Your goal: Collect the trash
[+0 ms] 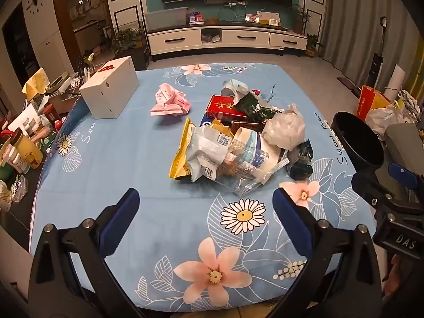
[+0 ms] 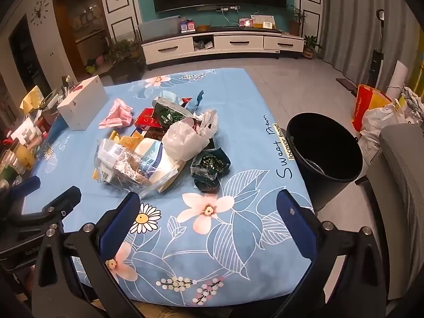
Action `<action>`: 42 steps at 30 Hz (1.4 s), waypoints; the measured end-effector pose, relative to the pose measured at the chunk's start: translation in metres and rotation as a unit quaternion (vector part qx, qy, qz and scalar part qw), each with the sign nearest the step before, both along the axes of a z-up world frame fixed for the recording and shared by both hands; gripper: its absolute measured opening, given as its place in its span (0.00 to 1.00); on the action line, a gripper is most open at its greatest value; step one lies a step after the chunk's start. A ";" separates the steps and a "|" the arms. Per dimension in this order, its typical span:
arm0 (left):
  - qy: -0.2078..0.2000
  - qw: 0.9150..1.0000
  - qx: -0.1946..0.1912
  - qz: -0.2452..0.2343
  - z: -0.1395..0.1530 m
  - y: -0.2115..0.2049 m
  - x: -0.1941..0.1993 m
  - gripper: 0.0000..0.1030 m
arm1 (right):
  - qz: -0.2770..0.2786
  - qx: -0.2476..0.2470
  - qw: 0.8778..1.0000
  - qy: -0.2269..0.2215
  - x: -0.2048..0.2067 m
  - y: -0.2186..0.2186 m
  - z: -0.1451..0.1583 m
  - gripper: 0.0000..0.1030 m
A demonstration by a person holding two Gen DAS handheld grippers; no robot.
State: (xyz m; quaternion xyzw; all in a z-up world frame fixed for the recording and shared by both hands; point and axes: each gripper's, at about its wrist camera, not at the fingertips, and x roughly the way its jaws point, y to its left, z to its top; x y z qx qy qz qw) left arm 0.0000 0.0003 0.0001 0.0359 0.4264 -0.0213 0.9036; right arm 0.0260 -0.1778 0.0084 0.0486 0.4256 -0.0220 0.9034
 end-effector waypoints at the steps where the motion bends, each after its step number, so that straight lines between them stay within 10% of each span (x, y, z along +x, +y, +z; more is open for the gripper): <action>1: 0.000 1.000 0.001 0.000 0.000 0.000 0.000 0.97 | 0.000 0.000 1.000 -0.002 0.000 0.000 0.000 0.97; 42: -0.010 0.999 -0.001 -0.048 0.005 -0.025 0.000 0.97 | -0.026 0.000 1.000 -0.004 -0.008 -0.018 0.002 0.97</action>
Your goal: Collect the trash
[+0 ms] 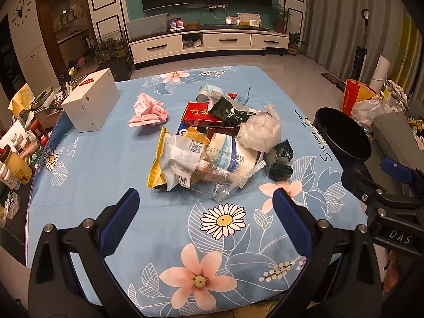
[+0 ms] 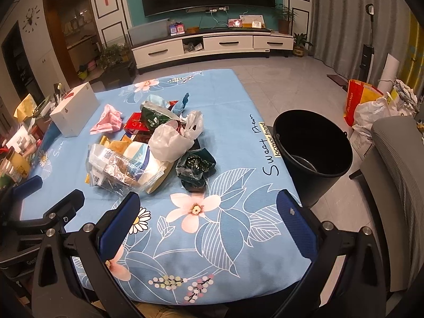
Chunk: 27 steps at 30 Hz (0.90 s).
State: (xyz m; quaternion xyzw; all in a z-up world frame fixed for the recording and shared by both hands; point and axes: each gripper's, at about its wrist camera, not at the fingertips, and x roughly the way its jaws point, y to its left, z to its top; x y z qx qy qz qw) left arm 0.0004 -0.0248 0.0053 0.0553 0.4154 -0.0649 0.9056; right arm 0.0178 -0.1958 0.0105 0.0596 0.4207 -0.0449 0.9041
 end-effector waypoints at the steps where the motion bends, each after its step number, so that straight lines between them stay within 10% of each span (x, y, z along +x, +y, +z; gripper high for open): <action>1: 0.000 1.000 0.000 0.000 0.000 0.000 0.000 0.97 | 0.000 0.000 1.000 0.000 0.000 -0.001 0.000 0.97; 27: 0.000 1.000 0.000 -0.001 -0.001 -0.002 0.000 0.97 | -0.011 0.002 1.000 -0.002 -0.001 -0.007 0.000 0.97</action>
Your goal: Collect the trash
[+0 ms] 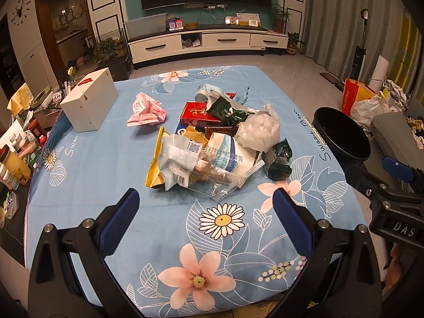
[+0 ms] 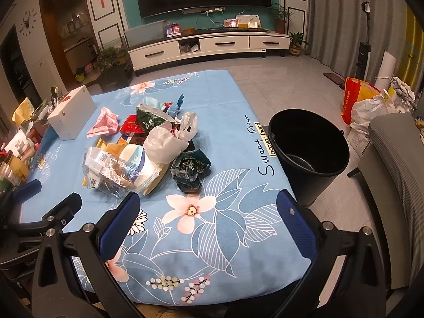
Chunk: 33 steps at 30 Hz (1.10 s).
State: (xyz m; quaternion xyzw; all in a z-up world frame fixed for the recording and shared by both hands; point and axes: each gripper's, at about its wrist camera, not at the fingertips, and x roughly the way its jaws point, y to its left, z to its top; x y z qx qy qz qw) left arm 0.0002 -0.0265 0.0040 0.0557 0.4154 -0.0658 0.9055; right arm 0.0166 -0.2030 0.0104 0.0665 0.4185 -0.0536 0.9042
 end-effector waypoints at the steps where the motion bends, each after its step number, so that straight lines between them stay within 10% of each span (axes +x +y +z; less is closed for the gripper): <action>1: 0.000 1.000 0.000 0.000 0.000 0.000 0.000 0.97 | 0.000 0.000 1.000 0.000 0.000 0.000 0.000 0.97; 33: 0.012 1.000 -0.017 -0.011 -0.010 -0.004 0.005 0.97 | -0.001 0.019 1.000 0.001 0.000 -0.011 -0.005 0.97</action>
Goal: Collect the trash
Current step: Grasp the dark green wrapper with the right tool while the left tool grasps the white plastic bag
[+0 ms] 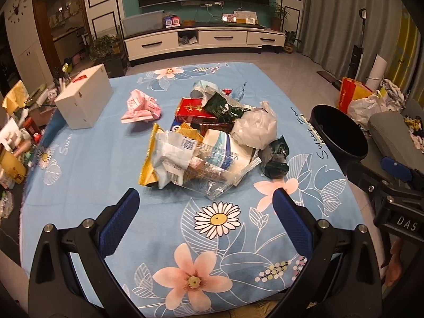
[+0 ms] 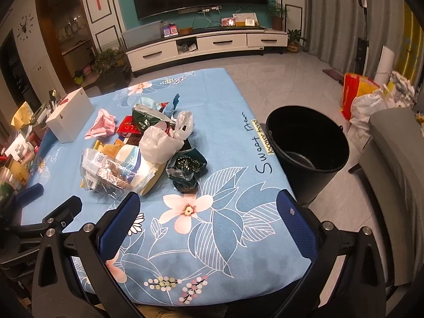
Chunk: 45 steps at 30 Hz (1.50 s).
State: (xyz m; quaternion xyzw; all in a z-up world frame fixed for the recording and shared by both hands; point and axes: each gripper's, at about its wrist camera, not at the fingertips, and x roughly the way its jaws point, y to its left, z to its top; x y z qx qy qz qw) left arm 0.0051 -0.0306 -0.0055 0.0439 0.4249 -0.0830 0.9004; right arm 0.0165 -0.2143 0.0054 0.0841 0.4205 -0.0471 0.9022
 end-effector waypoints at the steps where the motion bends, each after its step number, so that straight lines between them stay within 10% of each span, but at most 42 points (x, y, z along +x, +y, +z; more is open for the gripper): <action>1: 0.006 1.000 -0.014 -0.006 -0.003 0.002 0.002 0.97 | 0.003 0.012 1.000 0.000 0.000 -0.004 -0.002 0.97; 13: 0.079 0.982 -0.171 -0.015 -0.067 0.049 0.031 0.97 | 0.022 0.166 0.985 0.038 0.019 -0.034 -0.067 0.97; 28: 0.021 0.978 -0.190 -0.086 -0.031 0.016 0.094 0.95 | 0.064 0.166 0.984 0.011 0.077 -0.022 -0.104 0.90; 37: 0.077 0.969 -0.187 -0.142 -0.059 -0.050 0.149 0.68 | 0.090 0.171 0.981 0.026 0.110 -0.018 -0.125 0.67; 45: 0.089 0.969 -0.177 -0.148 -0.073 -0.070 0.156 0.17 | 0.089 0.181 0.979 0.023 0.101 -0.030 -0.128 0.38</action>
